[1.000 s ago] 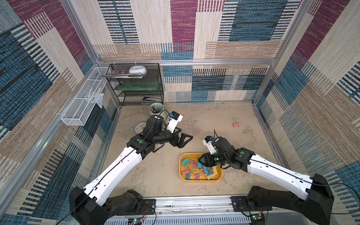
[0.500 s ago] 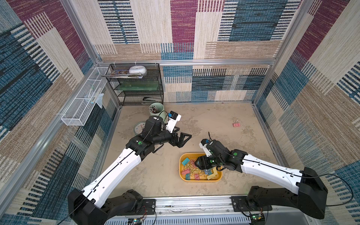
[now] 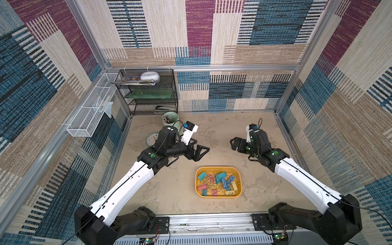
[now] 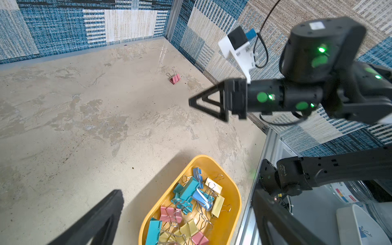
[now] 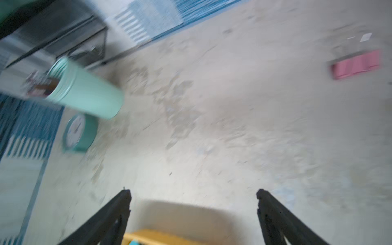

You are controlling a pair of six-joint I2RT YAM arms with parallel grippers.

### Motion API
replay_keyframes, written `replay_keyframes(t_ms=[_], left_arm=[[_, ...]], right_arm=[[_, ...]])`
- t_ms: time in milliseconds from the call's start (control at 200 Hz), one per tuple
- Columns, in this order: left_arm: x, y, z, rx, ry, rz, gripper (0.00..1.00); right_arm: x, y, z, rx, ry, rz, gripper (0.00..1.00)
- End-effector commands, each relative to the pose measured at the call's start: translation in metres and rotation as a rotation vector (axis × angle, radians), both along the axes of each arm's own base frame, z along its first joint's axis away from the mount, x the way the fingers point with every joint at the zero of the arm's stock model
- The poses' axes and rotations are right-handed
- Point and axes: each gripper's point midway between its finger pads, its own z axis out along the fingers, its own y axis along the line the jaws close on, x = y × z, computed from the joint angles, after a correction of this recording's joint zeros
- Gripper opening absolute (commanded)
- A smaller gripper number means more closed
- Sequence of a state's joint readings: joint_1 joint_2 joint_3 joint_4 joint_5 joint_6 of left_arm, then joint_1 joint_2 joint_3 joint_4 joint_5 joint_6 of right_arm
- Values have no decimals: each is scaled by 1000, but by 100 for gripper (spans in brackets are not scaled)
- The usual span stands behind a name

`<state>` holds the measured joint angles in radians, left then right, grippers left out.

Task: Put the binder clips in the storage box
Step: Pick up the binder clip at the center of the board.

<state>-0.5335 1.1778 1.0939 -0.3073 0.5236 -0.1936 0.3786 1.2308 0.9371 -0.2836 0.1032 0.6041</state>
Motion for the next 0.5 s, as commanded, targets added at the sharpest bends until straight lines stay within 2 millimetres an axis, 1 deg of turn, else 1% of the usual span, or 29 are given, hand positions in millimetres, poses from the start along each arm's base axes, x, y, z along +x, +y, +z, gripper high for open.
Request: replay_keyframes(t_ms=[0,95,105,120,135,145,210,265,275,295,311,336,351,411,491], left_arm=[[0,-5,11,-36,-27,-22,99],[-2,-6,13,-45,-21,-30,100],[-2,-6,14,-46,-21,-30,99],[-2,-6,14,-47,-20,-32,99],[-2,-6,15,-50,-21,-33,100],[-2,-6,15,-50,-20,-34,100],[-3,-7,16,-54,-20,-36,99],[-3,-6,16,-54,-20,-34,100],[-3,-7,16,-54,-20,-36,99],[-2,-6,15,-53,-18,-34,100],[-3,-6,15,-53,-18,-34,99],[-3,-7,15,-53,-19,-36,100],[-3,-6,15,-53,-21,-35,99],[-2,-6,14,-49,-20,-32,100],[-2,-6,13,-47,-18,-30,100]], right_arm=[[39,-58,0,-47,-3,-217,94],[74,-106,-25,-75,89,-365,90],[77,-109,-30,-76,105,-377,90],[83,-116,-28,-75,107,-397,90],[89,-122,-35,-81,133,-414,89],[92,-126,-35,-83,136,-425,89],[115,-148,-53,-143,206,-491,86],[134,-158,-63,-211,245,-510,81],[138,-160,-69,-232,264,-511,79],[143,-162,-67,-246,265,-515,77],[148,-165,-74,-269,288,-523,74],[152,-168,-82,-299,315,-529,71],[156,-170,-83,-315,319,-535,70],[165,-177,-95,-362,344,-552,64],[175,-178,-107,-384,353,-553,59]])
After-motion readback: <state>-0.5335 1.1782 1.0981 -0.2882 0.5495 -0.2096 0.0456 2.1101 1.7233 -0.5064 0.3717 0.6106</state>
